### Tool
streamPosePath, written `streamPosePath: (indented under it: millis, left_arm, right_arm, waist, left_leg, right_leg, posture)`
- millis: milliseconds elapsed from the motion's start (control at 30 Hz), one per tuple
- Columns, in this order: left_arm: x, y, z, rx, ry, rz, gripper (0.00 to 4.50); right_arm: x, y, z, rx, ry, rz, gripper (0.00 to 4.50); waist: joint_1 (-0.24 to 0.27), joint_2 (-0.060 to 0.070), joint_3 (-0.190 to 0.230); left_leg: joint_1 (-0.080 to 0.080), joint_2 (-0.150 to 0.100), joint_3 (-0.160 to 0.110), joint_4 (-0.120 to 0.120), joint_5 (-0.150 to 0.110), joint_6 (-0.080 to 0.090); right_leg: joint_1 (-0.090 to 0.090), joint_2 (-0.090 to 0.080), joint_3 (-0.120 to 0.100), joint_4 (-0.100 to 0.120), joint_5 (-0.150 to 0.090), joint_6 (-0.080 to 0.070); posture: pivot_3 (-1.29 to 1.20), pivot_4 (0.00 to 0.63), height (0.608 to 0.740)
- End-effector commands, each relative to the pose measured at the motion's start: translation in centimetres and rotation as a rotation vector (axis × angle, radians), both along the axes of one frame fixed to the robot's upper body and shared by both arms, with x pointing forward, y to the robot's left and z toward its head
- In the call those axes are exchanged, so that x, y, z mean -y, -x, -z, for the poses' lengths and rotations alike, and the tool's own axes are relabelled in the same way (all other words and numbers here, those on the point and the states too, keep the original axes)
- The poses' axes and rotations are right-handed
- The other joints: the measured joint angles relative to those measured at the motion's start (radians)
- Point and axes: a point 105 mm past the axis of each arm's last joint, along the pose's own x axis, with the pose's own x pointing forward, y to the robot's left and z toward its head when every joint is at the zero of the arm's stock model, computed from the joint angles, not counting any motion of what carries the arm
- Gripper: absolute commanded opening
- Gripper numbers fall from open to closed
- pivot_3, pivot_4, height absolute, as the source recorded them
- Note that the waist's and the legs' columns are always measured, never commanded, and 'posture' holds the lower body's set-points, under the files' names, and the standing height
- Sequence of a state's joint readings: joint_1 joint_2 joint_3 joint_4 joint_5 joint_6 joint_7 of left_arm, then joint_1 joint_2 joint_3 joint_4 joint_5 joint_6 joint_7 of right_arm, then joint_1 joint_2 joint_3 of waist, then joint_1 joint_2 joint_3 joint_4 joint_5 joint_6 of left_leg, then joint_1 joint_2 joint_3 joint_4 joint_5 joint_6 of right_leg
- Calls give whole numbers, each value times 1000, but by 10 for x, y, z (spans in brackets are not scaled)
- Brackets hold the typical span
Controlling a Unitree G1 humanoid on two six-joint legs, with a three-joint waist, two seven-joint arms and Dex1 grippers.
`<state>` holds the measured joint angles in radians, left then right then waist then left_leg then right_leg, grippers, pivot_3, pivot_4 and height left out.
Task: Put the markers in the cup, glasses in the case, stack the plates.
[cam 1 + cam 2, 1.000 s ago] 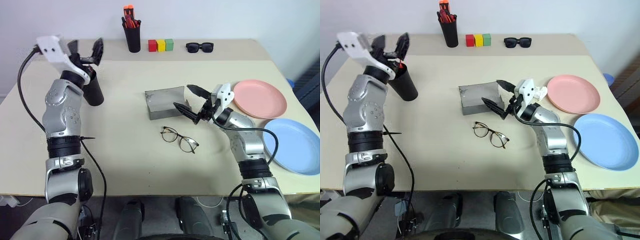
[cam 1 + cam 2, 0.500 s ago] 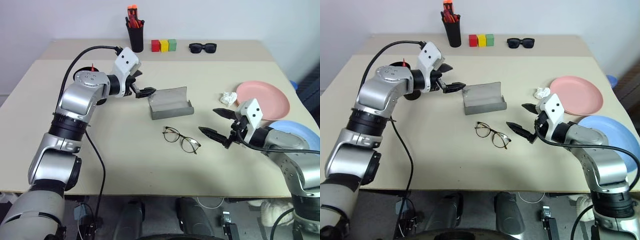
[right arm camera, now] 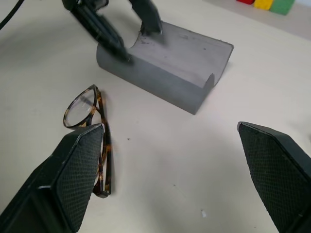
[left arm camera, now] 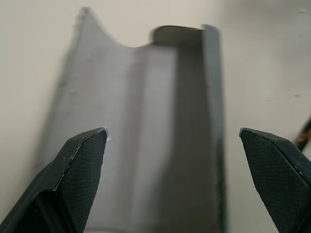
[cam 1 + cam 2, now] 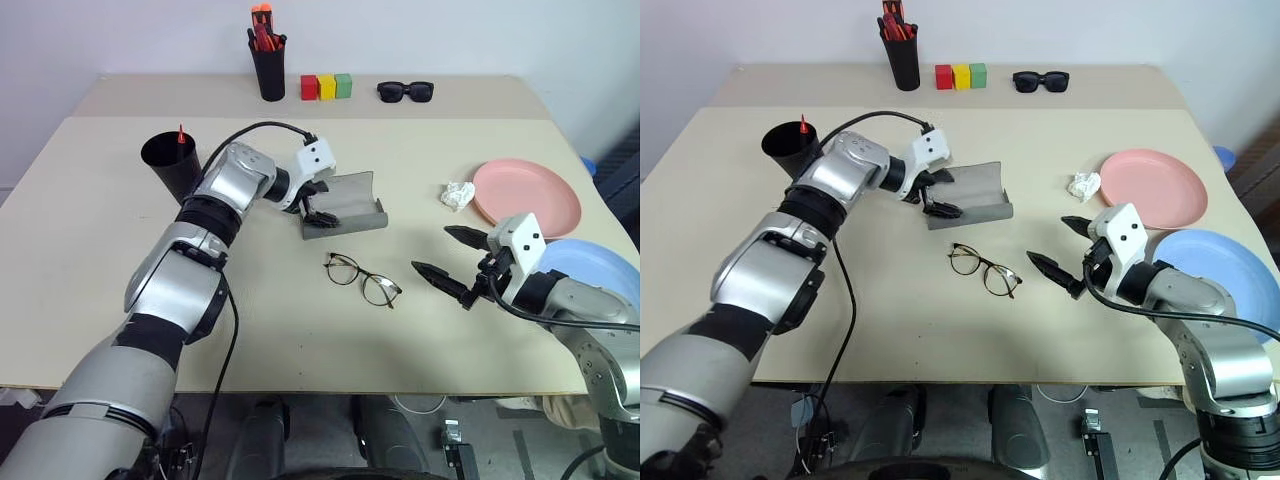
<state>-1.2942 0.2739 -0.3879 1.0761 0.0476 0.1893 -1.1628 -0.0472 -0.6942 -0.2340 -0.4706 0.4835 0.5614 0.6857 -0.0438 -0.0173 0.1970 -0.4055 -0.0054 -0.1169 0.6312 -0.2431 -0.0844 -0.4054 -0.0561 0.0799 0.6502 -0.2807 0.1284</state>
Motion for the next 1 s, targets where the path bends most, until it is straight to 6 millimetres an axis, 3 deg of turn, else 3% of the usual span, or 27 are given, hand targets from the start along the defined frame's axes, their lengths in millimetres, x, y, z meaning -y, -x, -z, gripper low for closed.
streamPosePath:
  millis: [33,300,533,633,867,1000]
  left_arm:
    - [3,-1,-15,46,-21,34,4489]
    - [8,10,-12,-7,-82,120,4489]
    - [6,8,8,-21,-193,74,4489]
    - [9,6,15,-16,-202,42,3644]
    - [12,9,12,-26,-186,50,109]
    - [7,10,6,-33,-168,59,109]
  right_arm:
    - [-6,3,-12,64,6,-7,4500]
    - [-10,-3,-23,67,-8,5,4500]
    - [-12,-6,-27,67,-8,-2,4500]
    - [-13,-9,-27,72,-12,-4,4500]
    - [-12,-10,-24,71,-12,-11,4500]
    - [-13,-10,-21,70,-12,-15,4500]
  waist:
    - [0,0,0]
    - [1,0,0]
    - [2,0,0]
    - [2,0,0]
    - [1,0,0]
    - [1,0,0]
  left_leg:
    - [0,0,0,0,0,0]
    - [0,0,0,1,0,0]
    - [0,0,0,1,0,0]
    - [0,0,0,1,0,0]
    - [0,0,0,1,0,0]
    - [0,0,0,1,0,0]
  right_leg:
    - [0,0,0,0,0,0]
    - [0,0,0,1,0,0]
    - [0,0,0,1,0,0]
    - [0,0,0,1,0,0]
    - [0,0,0,2,0,0]
    - [0,0,0,2,0,0]
  posture:
    - [0,150,740]
    - [0,150,740]
    - [0,150,740]
    - [0,150,740]
    - [0,150,740]
    - [0,150,740]
